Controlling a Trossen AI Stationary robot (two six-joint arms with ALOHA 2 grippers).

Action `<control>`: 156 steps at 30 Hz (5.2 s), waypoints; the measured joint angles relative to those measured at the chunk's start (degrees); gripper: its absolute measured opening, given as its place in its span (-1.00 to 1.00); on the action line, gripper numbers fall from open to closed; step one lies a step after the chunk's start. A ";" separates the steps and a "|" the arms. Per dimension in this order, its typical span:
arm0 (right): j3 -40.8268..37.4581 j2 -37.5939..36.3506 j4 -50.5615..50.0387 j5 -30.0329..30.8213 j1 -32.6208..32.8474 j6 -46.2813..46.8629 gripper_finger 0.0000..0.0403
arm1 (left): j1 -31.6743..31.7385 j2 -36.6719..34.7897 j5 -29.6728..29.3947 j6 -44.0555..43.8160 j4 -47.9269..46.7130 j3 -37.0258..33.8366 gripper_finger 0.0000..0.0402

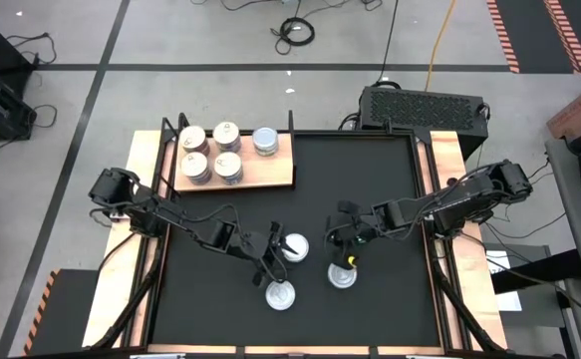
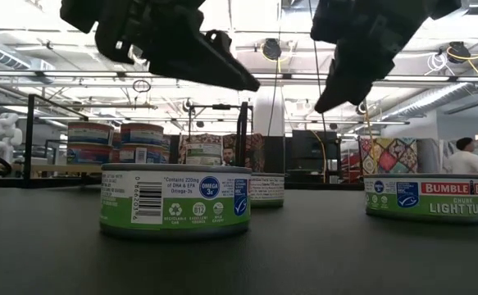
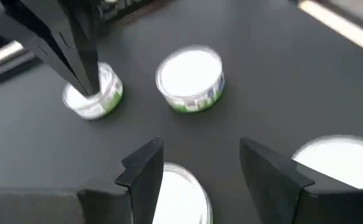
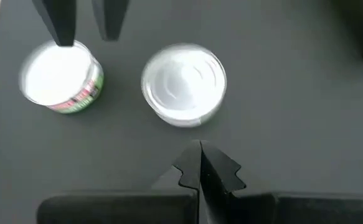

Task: Stack canned seafood by type on shelf
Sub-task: Put the green tuna can on the bottom right of the shelf

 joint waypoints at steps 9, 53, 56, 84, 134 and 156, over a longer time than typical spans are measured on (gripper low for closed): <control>0.02 0.00 2.52 -0.17 0.15 -0.99 -1.00 | 0.07 1.97 1.44 0.17 -2.01 0.02 0.05; 0.04 0.22 5.82 0.07 0.15 -4.15 -1.00 | 1.51 9.98 -6.37 3.29 -2.71 0.07 -0.99; 0.04 0.22 5.77 0.07 0.15 -4.31 -1.00 | 1.35 9.76 -6.64 3.50 -2.68 0.05 -0.99; 0.04 0.26 5.34 0.05 0.14 -4.31 -1.00 | 1.29 -0.96 -11.13 4.67 -12.08 0.37 -1.00; 0.02 0.24 4.99 -0.17 0.14 -5.83 -1.00 | 33.26 -13.02 -6.73 11.09 -9.96 -10.31 -1.00; 0.02 0.24 5.01 -0.15 0.13 -5.82 -1.00 | 35.85 -9.55 -3.85 12.02 -7.59 -10.84 -1.00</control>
